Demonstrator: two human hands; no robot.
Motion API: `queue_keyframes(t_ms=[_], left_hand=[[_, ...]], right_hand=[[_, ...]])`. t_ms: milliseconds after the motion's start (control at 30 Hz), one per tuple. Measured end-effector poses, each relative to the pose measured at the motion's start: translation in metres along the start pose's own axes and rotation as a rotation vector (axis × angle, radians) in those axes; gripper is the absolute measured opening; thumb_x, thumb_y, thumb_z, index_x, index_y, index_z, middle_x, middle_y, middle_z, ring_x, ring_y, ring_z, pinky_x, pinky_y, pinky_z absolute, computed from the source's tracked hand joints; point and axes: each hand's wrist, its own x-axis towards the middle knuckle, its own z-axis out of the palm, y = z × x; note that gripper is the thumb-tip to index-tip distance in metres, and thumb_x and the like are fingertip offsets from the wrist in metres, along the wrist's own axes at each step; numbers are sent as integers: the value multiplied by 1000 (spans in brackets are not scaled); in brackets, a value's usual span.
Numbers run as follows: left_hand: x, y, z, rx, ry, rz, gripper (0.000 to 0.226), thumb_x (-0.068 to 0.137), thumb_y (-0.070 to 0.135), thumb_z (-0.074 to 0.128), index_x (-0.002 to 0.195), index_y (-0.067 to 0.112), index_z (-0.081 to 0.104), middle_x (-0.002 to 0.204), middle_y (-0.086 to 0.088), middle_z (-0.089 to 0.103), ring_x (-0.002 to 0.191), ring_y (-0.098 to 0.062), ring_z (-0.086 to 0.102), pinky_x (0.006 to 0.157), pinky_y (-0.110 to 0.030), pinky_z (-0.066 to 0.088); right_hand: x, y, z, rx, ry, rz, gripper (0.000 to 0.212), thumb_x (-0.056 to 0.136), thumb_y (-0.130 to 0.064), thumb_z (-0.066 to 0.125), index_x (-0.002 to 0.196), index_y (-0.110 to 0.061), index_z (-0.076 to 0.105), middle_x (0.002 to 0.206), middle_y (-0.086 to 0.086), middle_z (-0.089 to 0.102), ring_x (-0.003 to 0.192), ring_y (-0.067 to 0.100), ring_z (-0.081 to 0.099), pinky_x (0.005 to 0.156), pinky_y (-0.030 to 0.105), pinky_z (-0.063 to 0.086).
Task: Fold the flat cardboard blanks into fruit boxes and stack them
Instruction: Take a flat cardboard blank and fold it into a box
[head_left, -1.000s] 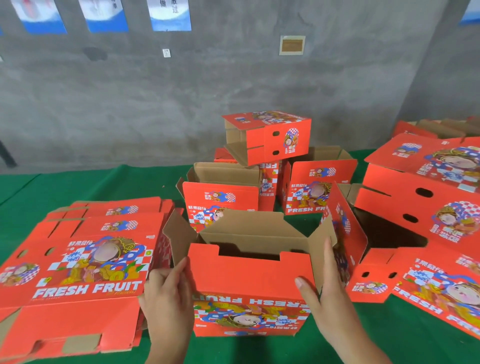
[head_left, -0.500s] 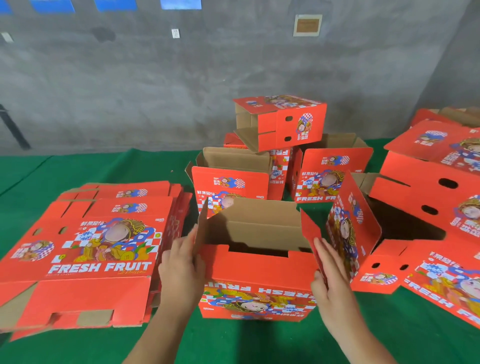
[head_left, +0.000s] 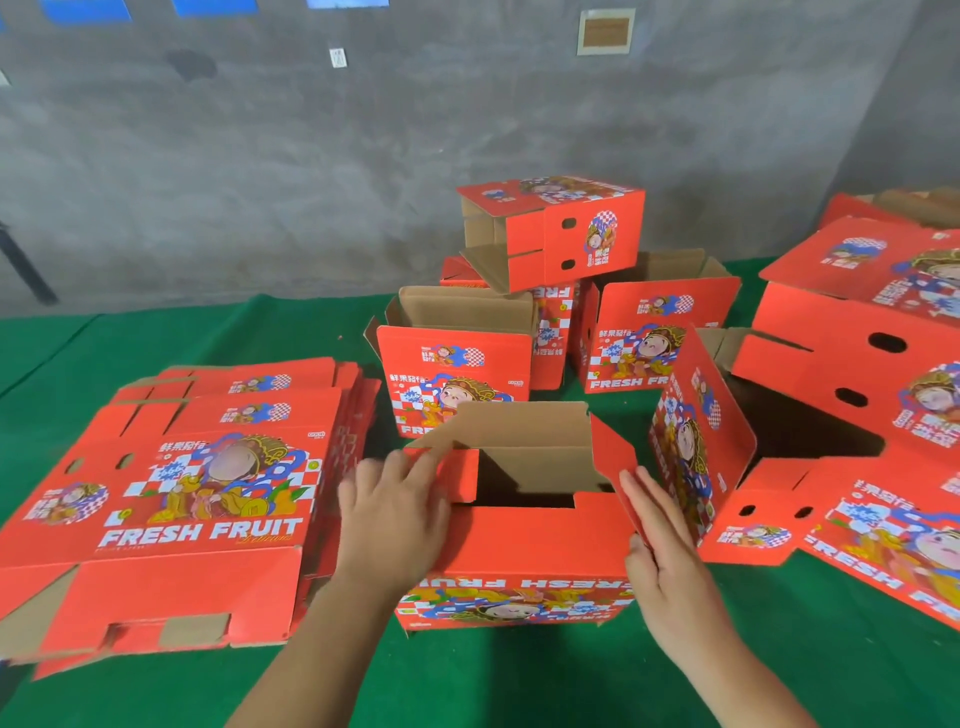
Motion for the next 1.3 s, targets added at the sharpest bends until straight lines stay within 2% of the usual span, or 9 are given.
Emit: queue_keyframes(t_ms=[133,300,400,500,600,700,933,1167,1300], left_hand=[[21,6,4,-51,-203,138,58,92,34,47,150,37,43,141,-9,36,139,-35,28,122,-52,20],[30,7,9,-402,-129,-71,63,87,46,50,144,21,39,134,-4,37,131,-26,42,111,-40,36],[25,-4,10,-735,-104,-124,63,93,71,37,152,48,34,126,12,40,130,2,34,114,-30,28],[19,-10,10,-976,-130,-264,58,88,87,26,102,48,68,122,5,39,132,-1,35,118,-40,33],[12,-8,13,-647,-156,-173,65,74,95,45,90,34,63,126,2,43,136,-6,34,112,-40,38],[14,-8,12,-390,-216,-89,99,61,90,65,141,36,43,145,2,39,139,-22,35,112,-44,38],[16,0,18,-142,-227,-183,93,67,86,66,144,42,39,142,7,37,130,-23,43,94,-44,51],[11,-23,8,-995,-243,-777,99,72,92,32,144,27,55,146,-9,58,133,-23,54,117,-44,36],[2,-12,-21,-1072,-149,-788,88,69,94,35,119,31,70,113,-2,74,109,-28,67,101,-50,51]], right_hand=[[-1,0,-1,-13,-31,-12,75,102,4,47,153,-51,36,164,-34,16,141,-21,24,99,-5,26],[-3,2,-8,-7,-145,-25,57,105,-20,55,151,-49,39,163,-37,7,145,-20,16,105,3,27],[2,-5,-14,6,-148,-8,42,99,-50,52,141,-48,54,158,-37,17,142,-20,22,101,10,32],[25,-19,-13,171,50,187,56,100,-69,29,109,-37,74,132,-24,46,125,-7,48,105,26,36],[49,-28,-6,305,114,403,76,73,-85,34,124,-31,50,133,-6,46,126,16,44,101,35,32],[59,-34,3,-8,-202,306,104,61,-81,65,149,-54,17,142,-16,21,126,5,39,104,32,34],[68,-35,30,-545,-160,284,97,68,-75,76,143,-48,21,132,-4,25,105,32,63,75,44,54],[67,-40,11,345,6,756,85,83,-80,52,154,-38,34,160,-1,37,141,22,41,104,42,32],[56,-45,-13,577,-106,1013,70,72,-89,59,111,-31,63,94,3,79,83,27,77,76,45,60]])
